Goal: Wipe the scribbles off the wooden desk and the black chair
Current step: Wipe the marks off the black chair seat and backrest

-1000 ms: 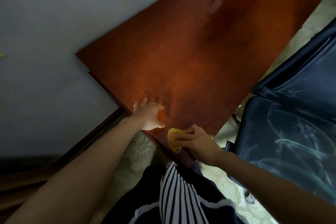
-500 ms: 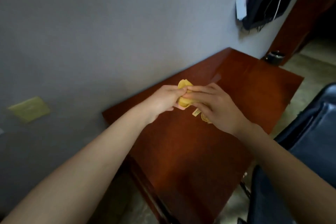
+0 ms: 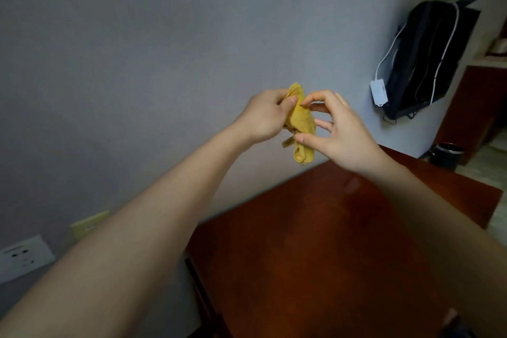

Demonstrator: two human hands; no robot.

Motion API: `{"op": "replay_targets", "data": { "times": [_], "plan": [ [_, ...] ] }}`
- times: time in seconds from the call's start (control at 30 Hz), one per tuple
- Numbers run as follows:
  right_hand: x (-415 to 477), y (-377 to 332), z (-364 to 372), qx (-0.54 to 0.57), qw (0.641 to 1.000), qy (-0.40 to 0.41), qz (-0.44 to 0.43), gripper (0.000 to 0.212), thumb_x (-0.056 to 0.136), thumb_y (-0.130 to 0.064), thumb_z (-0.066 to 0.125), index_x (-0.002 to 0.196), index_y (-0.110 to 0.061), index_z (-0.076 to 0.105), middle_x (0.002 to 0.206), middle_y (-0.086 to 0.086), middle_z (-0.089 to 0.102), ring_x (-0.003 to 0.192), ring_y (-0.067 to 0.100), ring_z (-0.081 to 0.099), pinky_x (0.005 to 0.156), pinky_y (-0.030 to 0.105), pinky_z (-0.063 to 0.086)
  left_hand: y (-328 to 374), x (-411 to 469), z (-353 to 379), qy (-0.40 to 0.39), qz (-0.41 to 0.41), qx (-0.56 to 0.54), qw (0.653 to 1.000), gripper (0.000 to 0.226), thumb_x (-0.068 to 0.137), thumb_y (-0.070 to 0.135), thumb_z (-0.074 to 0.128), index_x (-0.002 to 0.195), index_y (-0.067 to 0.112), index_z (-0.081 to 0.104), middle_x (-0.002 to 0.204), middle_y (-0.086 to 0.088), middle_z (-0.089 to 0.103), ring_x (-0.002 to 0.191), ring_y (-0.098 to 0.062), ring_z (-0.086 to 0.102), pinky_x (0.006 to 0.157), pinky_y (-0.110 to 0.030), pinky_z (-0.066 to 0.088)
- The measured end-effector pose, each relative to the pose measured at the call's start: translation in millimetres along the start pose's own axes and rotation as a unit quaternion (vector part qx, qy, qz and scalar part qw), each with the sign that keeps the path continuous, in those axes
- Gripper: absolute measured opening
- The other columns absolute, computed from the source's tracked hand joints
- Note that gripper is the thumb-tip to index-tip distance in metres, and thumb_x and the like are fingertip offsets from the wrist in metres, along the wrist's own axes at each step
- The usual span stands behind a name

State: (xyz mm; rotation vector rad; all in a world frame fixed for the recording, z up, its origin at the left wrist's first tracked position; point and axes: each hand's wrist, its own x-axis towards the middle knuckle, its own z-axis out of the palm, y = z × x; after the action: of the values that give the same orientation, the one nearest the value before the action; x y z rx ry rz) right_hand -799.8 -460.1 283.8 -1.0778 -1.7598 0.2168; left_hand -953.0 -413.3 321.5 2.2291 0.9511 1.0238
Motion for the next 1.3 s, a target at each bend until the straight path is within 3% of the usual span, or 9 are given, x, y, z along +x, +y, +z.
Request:
{"op": "replay_targets", "data": {
  "times": [0.2, 0.4, 0.57, 0.67, 0.77, 0.87, 1.0, 1.17, 1.3],
  "plan": [
    [10, -6, -18, -0.002, 0.999, -0.028, 0.031, 0.034, 0.089, -0.009, 0.063, 0.098, -0.035, 0.042, 0.117, 0.000, 0.052, 0.099, 0.016, 0.062, 0.087, 0.029, 0.053, 10, 5, -5, -0.025, 0.053, 0.145, 0.988, 0.022, 0.101, 0.019, 0.041, 0.091, 0.013, 0.060, 0.079, 0.001, 0.054, 0.076, -0.015, 0.047, 0.064, -0.021, 0.036],
    [23, -11, -33, -0.021, 0.998, 0.001, 0.060, 0.043, 0.086, -0.009, 0.068, 0.122, -0.017, 0.044, 0.072, -0.002, 0.056, 0.053, -0.001, 0.049, 0.063, 0.010, 0.041, 19, 10, -7, -0.007, 0.086, 0.120, 0.989, 0.033, 0.098, 0.022, 0.048, 0.065, 0.018, 0.048, 0.060, 0.001, 0.052, 0.057, -0.012, 0.049, 0.060, -0.026, 0.039],
    [20, -8, -42, 0.103, 0.987, 0.080, 0.094, 0.020, 0.091, -0.002, 0.058, 0.108, -0.011, 0.052, 0.070, 0.004, 0.057, 0.067, 0.013, 0.056, 0.073, 0.031, 0.051, 18, -7, 4, -0.018, -0.034, -0.116, 0.992, 0.023, 0.096, 0.024, 0.053, 0.075, 0.014, 0.058, 0.061, 0.009, 0.060, 0.060, -0.004, 0.055, 0.060, -0.014, 0.044],
    [9, -4, -43, 0.198, 0.966, 0.095, 0.133, 0.024, 0.093, -0.001, 0.053, 0.111, -0.014, 0.048, 0.074, 0.007, 0.059, 0.064, 0.009, 0.059, 0.065, 0.024, 0.050, 7, -15, 9, -0.058, -0.071, -0.178, 0.980, 0.023, 0.096, 0.023, 0.052, 0.073, 0.021, 0.055, 0.067, 0.011, 0.057, 0.070, -0.005, 0.052, 0.078, -0.024, 0.041],
    [-4, 3, -32, 0.159, 0.966, 0.131, 0.156, 0.026, 0.090, -0.006, 0.060, 0.106, -0.017, 0.043, 0.073, 0.006, 0.060, 0.062, 0.010, 0.057, 0.061, 0.021, 0.048, 12, -19, 17, -0.039, -0.076, -0.275, 0.958, 0.025, 0.100, 0.020, 0.043, 0.075, 0.020, 0.048, 0.067, 0.002, 0.043, 0.064, -0.009, 0.044, 0.071, -0.023, 0.042],
    [-17, 1, -17, 0.194, 0.950, 0.180, 0.165, 0.028, 0.089, -0.005, 0.062, 0.102, -0.018, 0.042, 0.073, 0.006, 0.062, 0.062, 0.009, 0.061, 0.061, 0.023, 0.051, 17, -23, 26, -0.003, -0.069, -0.285, 0.956, 0.028, 0.101, 0.016, 0.040, 0.074, 0.020, 0.044, 0.066, 0.000, 0.034, 0.057, -0.008, 0.035, 0.054, -0.015, 0.039],
    [-38, -4, -12, 0.321, 0.925, 0.125, 0.162, 0.027, 0.086, -0.009, 0.066, 0.106, -0.021, 0.052, 0.091, 0.009, 0.065, 0.085, 0.018, 0.063, 0.080, 0.039, 0.053, 8, -31, 27, 0.019, -0.039, -0.192, 0.980, 0.024, 0.101, 0.019, 0.040, 0.078, 0.020, 0.046, 0.074, -0.010, 0.042, 0.062, -0.016, 0.038, 0.056, -0.026, 0.035],
    [-62, 1, -11, 0.182, 0.967, 0.031, 0.175, 0.034, 0.078, -0.009, 0.075, 0.107, -0.006, 0.058, 0.090, 0.016, 0.069, 0.079, 0.021, 0.067, 0.076, 0.036, 0.056, 0, -39, 32, 0.104, -0.002, -0.095, 0.990, 0.024, 0.100, 0.018, 0.042, 0.078, 0.024, 0.045, 0.064, 0.002, 0.049, 0.053, -0.008, 0.038, 0.050, -0.023, 0.033],
    [-71, 13, -7, -0.093, 0.985, 0.032, 0.141, 0.025, 0.078, -0.030, 0.075, 0.075, -0.006, 0.068, 0.073, 0.001, 0.049, 0.075, 0.017, 0.048, 0.069, 0.030, 0.039, -4, -49, 37, 0.103, 0.011, -0.095, 0.990, 0.019, 0.100, 0.016, 0.041, 0.083, 0.021, 0.045, 0.059, 0.005, 0.045, 0.049, -0.003, 0.034, 0.047, -0.017, 0.029]
  ]
}}
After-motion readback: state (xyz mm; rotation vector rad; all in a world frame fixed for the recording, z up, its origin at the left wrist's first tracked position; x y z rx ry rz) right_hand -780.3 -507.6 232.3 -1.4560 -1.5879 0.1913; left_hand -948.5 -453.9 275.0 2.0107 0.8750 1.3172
